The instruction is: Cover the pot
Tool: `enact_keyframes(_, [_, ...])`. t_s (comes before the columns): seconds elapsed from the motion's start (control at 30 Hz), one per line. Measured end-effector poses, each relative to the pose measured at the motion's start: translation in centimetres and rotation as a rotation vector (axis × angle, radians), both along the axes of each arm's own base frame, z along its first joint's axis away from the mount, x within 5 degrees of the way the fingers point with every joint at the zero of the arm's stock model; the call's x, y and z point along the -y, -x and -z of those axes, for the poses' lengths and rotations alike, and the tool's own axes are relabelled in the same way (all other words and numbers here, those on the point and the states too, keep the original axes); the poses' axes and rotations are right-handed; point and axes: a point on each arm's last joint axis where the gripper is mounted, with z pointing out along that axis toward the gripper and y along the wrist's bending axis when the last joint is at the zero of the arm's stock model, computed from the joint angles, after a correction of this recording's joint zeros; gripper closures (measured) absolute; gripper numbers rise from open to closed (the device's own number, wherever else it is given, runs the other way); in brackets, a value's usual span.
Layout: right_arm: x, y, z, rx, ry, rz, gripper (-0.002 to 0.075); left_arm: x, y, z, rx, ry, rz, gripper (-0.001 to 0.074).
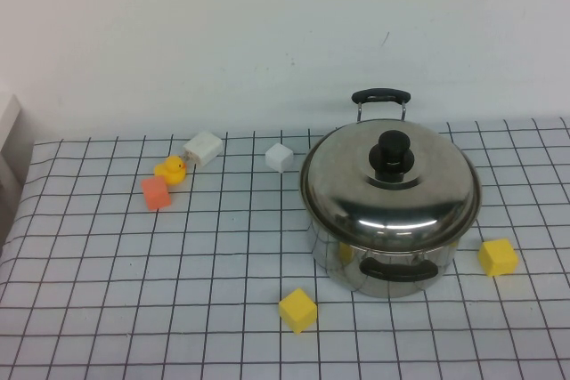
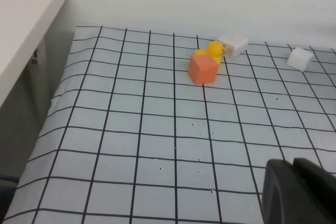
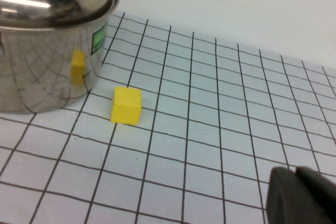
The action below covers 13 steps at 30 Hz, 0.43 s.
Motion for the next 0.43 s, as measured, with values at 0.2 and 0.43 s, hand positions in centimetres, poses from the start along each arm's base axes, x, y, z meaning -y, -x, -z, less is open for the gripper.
enact_keyframes(0.2, [0.00, 0.00, 0.00, 0.000, 0.000, 0.000, 0.0717, 0.00, 0.00, 0.00, 0.000, -0.002, 0.001, 0.0736])
enact_keyframes(0.43, [0.00, 0.00, 0.00, 0.000, 0.000, 0.000, 0.0717, 0.00, 0.01, -0.01, 0.002, -0.006, 0.002, 0.0736])
